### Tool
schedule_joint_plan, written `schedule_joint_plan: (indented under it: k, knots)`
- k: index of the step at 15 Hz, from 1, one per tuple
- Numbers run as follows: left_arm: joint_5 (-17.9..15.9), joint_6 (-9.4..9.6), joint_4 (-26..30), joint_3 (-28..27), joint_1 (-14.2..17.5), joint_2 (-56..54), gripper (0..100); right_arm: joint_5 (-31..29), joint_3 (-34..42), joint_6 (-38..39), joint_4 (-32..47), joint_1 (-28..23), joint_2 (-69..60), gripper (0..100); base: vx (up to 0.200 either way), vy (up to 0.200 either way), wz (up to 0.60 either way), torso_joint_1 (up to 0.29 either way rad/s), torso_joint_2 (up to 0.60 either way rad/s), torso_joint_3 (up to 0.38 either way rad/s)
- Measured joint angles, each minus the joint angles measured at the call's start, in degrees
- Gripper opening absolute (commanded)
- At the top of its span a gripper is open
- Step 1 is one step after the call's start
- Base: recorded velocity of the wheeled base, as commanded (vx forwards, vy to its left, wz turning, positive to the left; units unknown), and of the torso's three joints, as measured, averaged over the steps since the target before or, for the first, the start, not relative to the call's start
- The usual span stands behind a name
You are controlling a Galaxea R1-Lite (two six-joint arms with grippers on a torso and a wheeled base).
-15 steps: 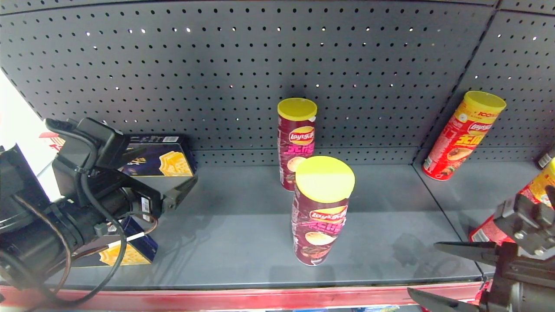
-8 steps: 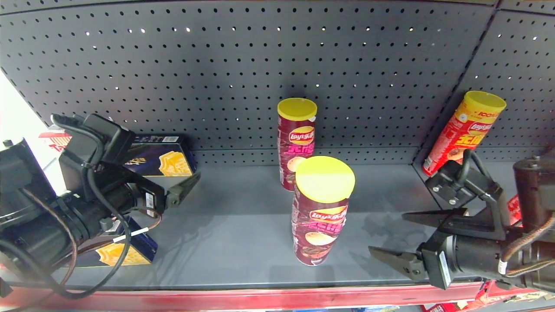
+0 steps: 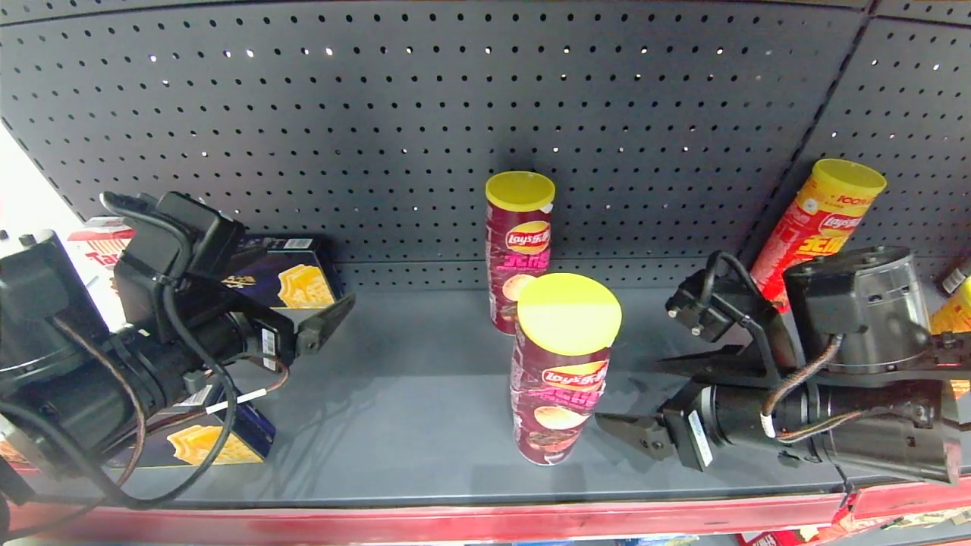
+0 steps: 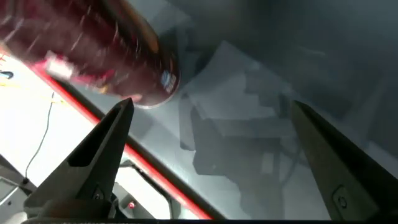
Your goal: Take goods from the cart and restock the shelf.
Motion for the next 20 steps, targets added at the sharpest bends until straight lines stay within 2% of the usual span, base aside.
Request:
schedule_joint_plan:
  k: [8, 14, 20]
  knots:
    - [-0.04, -0.09, -0.09, -0.85, 0.17, 0.77, 100, -0.11, -3.97, -0.16, -0.13, -0.2, 4.89, 100, 0.0, 0.0, 0.0, 0.0, 0.0, 0.0]
    - [-1.23, -0.06, -0.8, -0.74, 1.13, 0.94, 100, -0.09, -5.24, -0.16, -0.88, -2.45, 5.63, 100, 0.0, 0.0, 0.0, 0.0, 0.0, 0.0]
    - [-1.29, -0.02, -0.83, -0.52, 1.33, 0.99, 100, -0.09, -5.5, -0.18, -0.99, -0.63, 6.58, 100, 0.0, 0.0, 0.0, 0.0, 0.0, 0.0]
